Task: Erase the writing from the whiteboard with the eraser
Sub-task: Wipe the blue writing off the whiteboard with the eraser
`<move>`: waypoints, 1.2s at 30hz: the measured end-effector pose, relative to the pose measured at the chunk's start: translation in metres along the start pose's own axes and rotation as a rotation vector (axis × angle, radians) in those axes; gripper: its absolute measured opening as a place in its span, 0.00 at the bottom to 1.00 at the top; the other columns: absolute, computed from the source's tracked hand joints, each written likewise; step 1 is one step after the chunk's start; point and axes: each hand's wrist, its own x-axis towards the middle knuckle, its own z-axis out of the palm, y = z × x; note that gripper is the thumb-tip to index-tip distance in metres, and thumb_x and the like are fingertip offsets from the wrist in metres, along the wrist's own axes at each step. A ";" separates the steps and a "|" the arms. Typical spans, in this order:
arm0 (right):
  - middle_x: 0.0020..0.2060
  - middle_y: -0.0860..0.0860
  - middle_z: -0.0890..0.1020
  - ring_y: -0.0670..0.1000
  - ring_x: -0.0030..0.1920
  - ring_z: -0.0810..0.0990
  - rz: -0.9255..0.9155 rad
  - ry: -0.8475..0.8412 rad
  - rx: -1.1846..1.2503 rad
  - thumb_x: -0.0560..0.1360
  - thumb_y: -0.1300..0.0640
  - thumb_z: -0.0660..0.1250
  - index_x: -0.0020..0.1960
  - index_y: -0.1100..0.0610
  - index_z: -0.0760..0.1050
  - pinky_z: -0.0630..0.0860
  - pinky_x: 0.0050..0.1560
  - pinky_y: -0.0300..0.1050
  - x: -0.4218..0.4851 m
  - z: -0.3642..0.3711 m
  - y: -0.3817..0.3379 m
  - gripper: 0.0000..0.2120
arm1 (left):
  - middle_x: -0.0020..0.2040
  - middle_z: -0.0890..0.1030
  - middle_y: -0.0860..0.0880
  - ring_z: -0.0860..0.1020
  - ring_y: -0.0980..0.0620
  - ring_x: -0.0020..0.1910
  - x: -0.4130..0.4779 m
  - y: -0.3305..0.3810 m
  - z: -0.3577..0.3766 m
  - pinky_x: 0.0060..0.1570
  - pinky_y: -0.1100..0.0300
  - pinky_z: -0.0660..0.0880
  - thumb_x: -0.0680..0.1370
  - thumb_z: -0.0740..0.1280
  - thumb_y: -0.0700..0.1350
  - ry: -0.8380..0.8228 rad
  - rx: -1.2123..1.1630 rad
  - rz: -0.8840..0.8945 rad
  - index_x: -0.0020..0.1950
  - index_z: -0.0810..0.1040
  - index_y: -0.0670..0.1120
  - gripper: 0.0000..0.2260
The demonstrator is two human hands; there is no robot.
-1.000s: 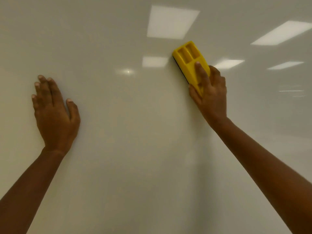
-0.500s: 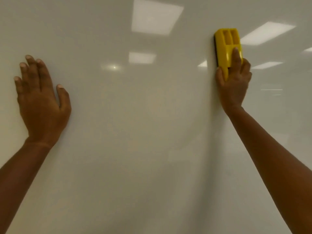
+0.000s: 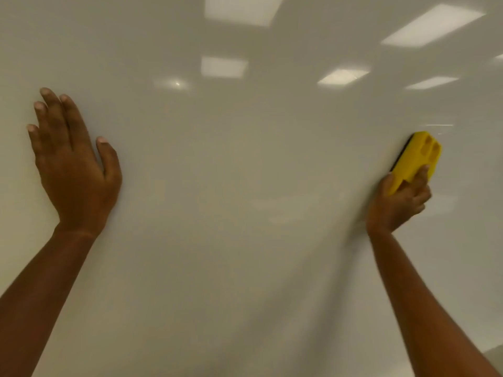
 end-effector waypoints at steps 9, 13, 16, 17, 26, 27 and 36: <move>0.62 0.63 0.68 0.60 0.55 0.68 -0.826 -0.316 0.110 0.73 0.52 0.62 0.72 0.49 0.55 0.66 0.54 0.51 -0.148 -0.016 -0.016 0.30 | 0.75 0.53 0.36 0.50 0.41 0.74 -0.034 0.017 -0.008 0.71 0.60 0.38 0.80 0.48 0.47 -0.016 0.032 0.045 0.74 0.50 0.39 0.24; 0.60 0.58 0.67 0.58 0.52 0.71 -1.236 -0.418 0.101 0.78 0.49 0.58 0.69 0.46 0.56 0.69 0.49 0.51 -0.118 -0.024 0.017 0.21 | 0.74 0.53 0.36 0.50 0.40 0.74 -0.040 0.019 -0.009 0.71 0.56 0.40 0.80 0.48 0.47 -0.017 0.026 0.046 0.74 0.50 0.39 0.24; 0.60 0.59 0.67 0.59 0.53 0.71 -1.239 -0.406 0.090 0.79 0.46 0.55 0.70 0.44 0.56 0.70 0.51 0.51 -0.085 -0.025 0.036 0.21 | 0.74 0.54 0.35 0.51 0.39 0.73 -0.041 0.021 -0.009 0.72 0.46 0.49 0.80 0.49 0.46 -0.015 0.021 0.046 0.74 0.51 0.38 0.24; 0.60 0.60 0.67 0.60 0.54 0.69 -1.168 -0.381 0.078 0.79 0.46 0.55 0.72 0.43 0.54 0.69 0.52 0.51 -0.077 -0.026 0.043 0.23 | 0.74 0.54 0.35 0.52 0.38 0.73 -0.041 0.021 -0.009 0.72 0.44 0.51 0.80 0.49 0.46 -0.017 0.022 0.047 0.74 0.52 0.38 0.24; 0.63 0.70 0.67 0.69 0.64 0.65 -0.066 -0.083 -0.014 0.75 0.56 0.61 0.71 0.65 0.59 0.60 0.66 0.58 -0.042 -0.048 0.113 0.28 | 0.74 0.53 0.36 0.51 0.39 0.74 -0.043 0.020 -0.007 0.72 0.45 0.50 0.81 0.48 0.47 -0.022 0.043 0.038 0.74 0.51 0.38 0.24; 0.63 0.70 0.67 0.69 0.64 0.65 -0.028 -0.050 -0.013 0.76 0.56 0.61 0.71 0.66 0.59 0.59 0.66 0.58 -0.047 -0.046 0.113 0.28 | 0.74 0.54 0.36 0.51 0.39 0.74 -0.043 0.020 -0.007 0.72 0.46 0.49 0.81 0.48 0.47 -0.018 0.042 0.035 0.74 0.51 0.38 0.24; 0.59 0.73 0.69 0.72 0.58 0.70 -0.244 -0.145 0.054 0.74 0.55 0.63 0.67 0.68 0.65 0.59 0.59 0.54 -0.152 -0.029 0.035 0.26 | 0.74 0.54 0.36 0.51 0.40 0.74 -0.046 0.024 -0.007 0.72 0.49 0.48 0.80 0.48 0.47 -0.018 0.039 0.010 0.74 0.51 0.39 0.24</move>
